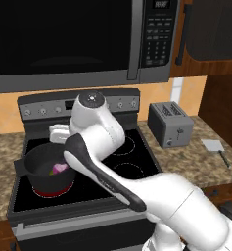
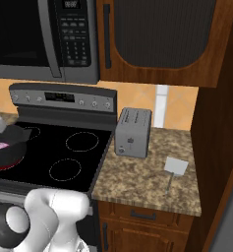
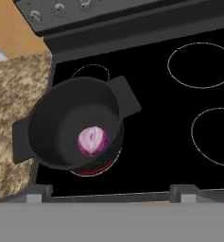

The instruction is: Put the lime and onion in the pot. Retrieve the spatula and lightly stir the vegetables in the pot.

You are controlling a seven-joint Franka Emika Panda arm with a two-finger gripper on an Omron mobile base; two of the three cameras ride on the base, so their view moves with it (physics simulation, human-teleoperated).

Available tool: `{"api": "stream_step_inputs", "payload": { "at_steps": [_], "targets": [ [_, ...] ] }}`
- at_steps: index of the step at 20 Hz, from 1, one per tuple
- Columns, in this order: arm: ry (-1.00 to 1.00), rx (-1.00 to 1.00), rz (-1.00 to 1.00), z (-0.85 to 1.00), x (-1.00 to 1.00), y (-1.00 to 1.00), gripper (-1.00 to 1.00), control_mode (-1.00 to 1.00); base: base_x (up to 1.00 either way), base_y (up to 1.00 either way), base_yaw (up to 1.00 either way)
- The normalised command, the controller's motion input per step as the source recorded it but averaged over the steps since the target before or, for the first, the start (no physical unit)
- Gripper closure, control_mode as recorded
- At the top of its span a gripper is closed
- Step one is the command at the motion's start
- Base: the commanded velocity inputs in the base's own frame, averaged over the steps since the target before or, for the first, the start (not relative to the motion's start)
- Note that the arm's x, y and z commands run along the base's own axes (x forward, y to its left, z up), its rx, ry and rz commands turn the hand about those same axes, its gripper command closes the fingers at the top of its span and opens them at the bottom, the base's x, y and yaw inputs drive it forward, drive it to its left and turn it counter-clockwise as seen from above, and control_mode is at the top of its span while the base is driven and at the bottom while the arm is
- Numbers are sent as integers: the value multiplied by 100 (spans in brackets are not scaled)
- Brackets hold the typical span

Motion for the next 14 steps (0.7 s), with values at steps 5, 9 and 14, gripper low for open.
{"api": "stream_step_inputs", "payload": {
  "at_steps": [5,9,14],
  "targets": [
    [0,24,-14,1,-44,-100,-100,-100,0,0,0],
    [0,1,-19,0,-24,-100,-100,-100,0,0,0],
    [0,0,-18,0,-3,-100,-100,-100,0,0,0]
  ]
}}
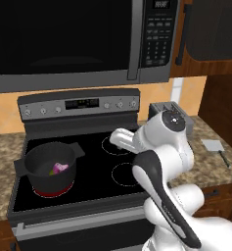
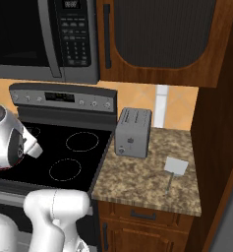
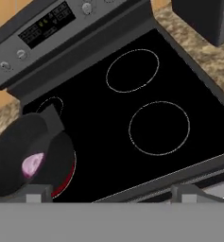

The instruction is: Put the lime and onion in the pot. Retrieve the spatula and lightly stir the vegetables in the pot.

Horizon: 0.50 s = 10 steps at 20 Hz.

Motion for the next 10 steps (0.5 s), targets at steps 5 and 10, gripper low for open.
{"api": "stream_step_inputs", "payload": {
  "at_steps": [5,10],
  "targets": [
    [0,0,-14,0,0,-100,-100,-100,0,0,0],
    [0,0,-9,0,-19,-100,-100,-100,0,0,0]
  ]
}}
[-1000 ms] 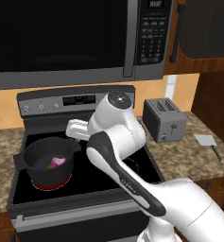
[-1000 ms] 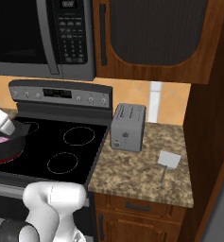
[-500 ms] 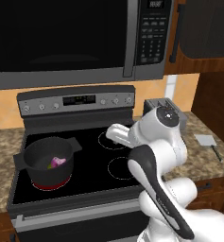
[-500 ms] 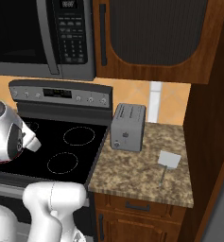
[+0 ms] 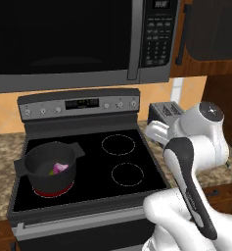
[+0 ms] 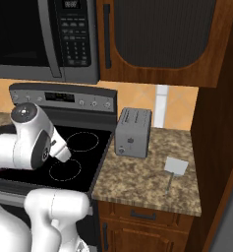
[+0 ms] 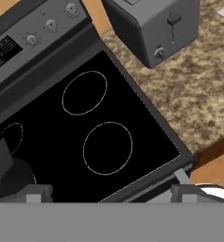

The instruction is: Put the lime and onion in the pot. Retrieve the spatula and lightly stir the vegetables in the pot.

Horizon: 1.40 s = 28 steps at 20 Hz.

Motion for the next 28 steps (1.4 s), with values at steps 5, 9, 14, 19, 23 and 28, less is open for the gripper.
{"api": "stream_step_inputs", "payload": {
  "at_steps": [5,9,14,19,23,28],
  "targets": [
    [0,-4,-1,0,-43,-100,-100,-100,0,0,0],
    [0,-11,0,-4,-44,-100,-100,-100,0,0,0],
    [0,-13,0,-3,-29,-100,-100,-100,0,0,0],
    [-8,-15,0,-16,-28,-100,-100,-100,0,0,0],
    [0,-2,0,-18,0,-89,-100,-100,0,0,0],
    [0,-4,0,-33,17,-54,-100,-100,0,0,0]
  ]
}}
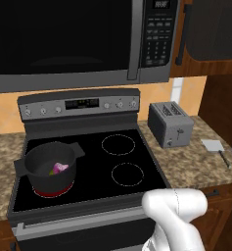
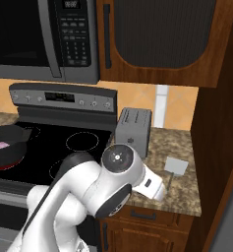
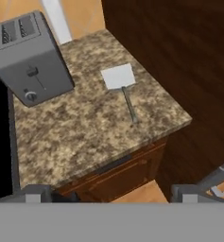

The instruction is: Put the lime and onion in the pot. Retrieve the spatula and lightly stir the vegetables in the pot.

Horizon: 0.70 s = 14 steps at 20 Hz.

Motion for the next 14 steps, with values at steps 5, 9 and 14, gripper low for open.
{"api": "stream_step_inputs", "payload": {
  "at_steps": [5,9,14],
  "targets": [
    [0,-7,0,-49,34,-35,-100,-100,0,0,0],
    [0,-1,0,-50,45,-27,-100,-100,0,0,0],
    [0,0,0,-44,48,-20,-100,-100,0,0,0]
  ]
}}
